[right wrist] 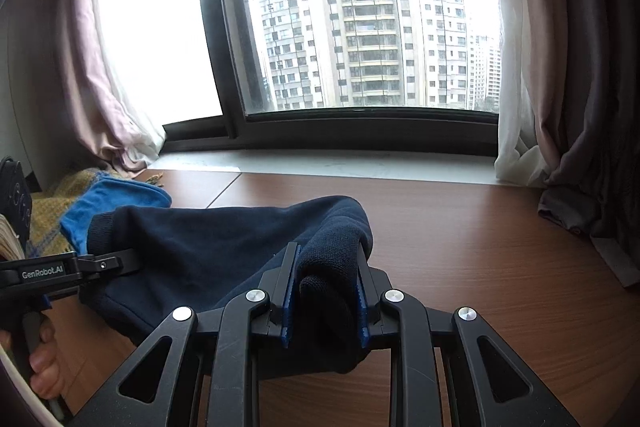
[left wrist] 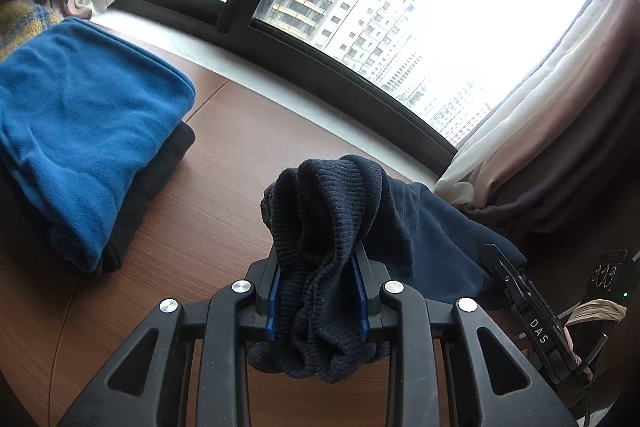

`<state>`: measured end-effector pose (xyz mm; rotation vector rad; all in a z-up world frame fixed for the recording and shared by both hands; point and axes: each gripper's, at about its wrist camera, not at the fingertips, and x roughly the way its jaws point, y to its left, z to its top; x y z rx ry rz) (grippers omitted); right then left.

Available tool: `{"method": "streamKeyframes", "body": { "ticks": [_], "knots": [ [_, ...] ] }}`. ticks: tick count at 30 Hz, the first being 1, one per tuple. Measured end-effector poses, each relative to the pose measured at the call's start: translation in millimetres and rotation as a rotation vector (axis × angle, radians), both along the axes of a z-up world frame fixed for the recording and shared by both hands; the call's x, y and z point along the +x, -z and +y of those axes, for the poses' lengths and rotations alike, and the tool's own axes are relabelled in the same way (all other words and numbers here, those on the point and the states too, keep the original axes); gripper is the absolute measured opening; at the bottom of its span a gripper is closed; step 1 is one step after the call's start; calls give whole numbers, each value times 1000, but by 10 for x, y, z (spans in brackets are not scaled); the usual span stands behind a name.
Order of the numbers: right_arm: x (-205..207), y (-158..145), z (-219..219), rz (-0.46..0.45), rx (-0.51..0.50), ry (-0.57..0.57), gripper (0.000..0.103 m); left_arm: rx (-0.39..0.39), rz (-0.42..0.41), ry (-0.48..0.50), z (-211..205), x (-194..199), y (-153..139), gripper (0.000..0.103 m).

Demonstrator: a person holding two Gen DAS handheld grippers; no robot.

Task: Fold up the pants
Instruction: 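Lift the bundle with both grippers and carry it toward the clothes stack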

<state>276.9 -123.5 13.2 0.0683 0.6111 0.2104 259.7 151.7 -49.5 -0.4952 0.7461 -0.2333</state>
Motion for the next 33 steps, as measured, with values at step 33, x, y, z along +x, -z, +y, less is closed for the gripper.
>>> {"method": "streamKeyframes", "body": {
  "ticks": [33],
  "knots": [
    [-78, -512, 2668, -175, 43, 101, 25, 85, -132, 183, 2607, 447, -724, 28]
  ]
}}
